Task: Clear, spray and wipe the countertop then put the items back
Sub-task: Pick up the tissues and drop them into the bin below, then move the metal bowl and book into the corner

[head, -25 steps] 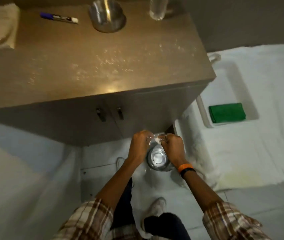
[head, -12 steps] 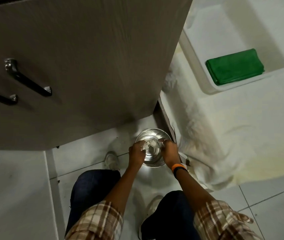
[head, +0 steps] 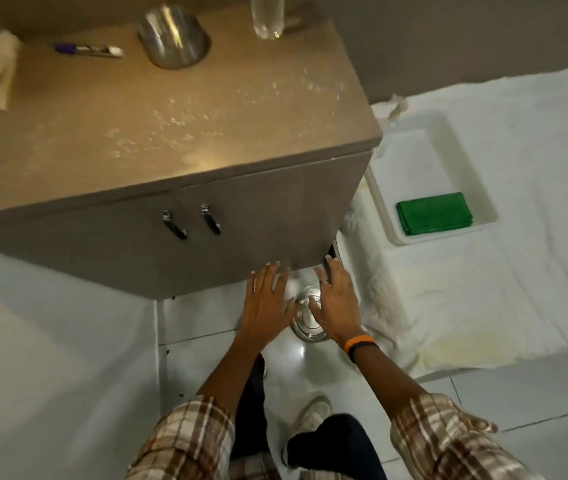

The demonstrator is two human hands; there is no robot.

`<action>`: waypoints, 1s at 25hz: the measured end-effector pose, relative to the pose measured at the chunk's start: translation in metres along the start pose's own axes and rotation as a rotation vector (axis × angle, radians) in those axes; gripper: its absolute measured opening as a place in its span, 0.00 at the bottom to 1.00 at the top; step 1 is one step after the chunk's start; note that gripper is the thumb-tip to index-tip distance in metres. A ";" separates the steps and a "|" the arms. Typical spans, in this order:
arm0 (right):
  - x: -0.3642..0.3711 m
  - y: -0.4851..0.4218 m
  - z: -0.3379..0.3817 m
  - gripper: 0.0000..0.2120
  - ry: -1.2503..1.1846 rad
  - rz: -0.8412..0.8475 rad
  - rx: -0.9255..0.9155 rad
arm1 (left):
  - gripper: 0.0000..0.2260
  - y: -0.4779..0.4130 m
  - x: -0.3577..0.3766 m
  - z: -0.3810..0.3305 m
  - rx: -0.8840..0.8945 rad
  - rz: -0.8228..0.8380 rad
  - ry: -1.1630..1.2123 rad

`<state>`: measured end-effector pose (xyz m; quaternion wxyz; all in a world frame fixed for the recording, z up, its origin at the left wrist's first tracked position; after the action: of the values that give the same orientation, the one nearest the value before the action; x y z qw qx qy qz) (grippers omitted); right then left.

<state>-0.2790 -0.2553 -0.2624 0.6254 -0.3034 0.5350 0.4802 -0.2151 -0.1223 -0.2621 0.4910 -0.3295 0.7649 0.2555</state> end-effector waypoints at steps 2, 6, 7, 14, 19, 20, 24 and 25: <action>-0.060 -0.005 0.036 0.32 0.022 -0.109 -0.085 | 0.30 0.007 -0.062 -0.007 0.034 -0.095 -0.025; -0.156 -0.049 0.104 0.33 0.075 -0.293 -0.233 | 0.30 -0.011 -0.176 0.005 0.015 -0.316 -0.053; -0.176 -0.064 0.121 0.33 0.078 -0.329 -0.253 | 0.30 -0.019 -0.204 0.013 0.007 -0.359 -0.065; -0.238 -0.169 0.222 0.32 0.102 -0.404 -0.292 | 0.33 -0.088 -0.328 0.105 -0.122 -0.493 -0.112; -0.239 -0.246 0.273 0.29 -0.054 -0.278 -0.240 | 0.28 -0.154 -0.369 0.174 -0.168 -0.456 -0.055; -0.240 -0.258 0.277 0.28 -0.107 -0.261 -0.215 | 0.26 -0.169 -0.378 0.184 -0.176 -0.450 -0.021; -0.248 -0.311 0.280 0.21 -0.240 -0.239 -0.066 | 0.22 -0.226 -0.404 0.223 -0.228 -0.352 -0.077; -0.250 -0.323 0.277 0.20 -0.285 -0.242 -0.010 | 0.24 -0.238 -0.407 0.228 -0.220 -0.306 -0.129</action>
<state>0.1332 -0.1914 0.0016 0.7466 -0.2975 0.3983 0.4421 0.2202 -0.0118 0.0079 0.5332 -0.4765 0.6403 0.2805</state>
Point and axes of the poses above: each hand's wrist, its own y-axis away from the middle knuckle, its own x-axis out of the palm, z = x × y, the point moved 8 cm from there along -y, towards the middle knuckle, and after that the axes turned 7 degrees about y, right-handed, at the moved point
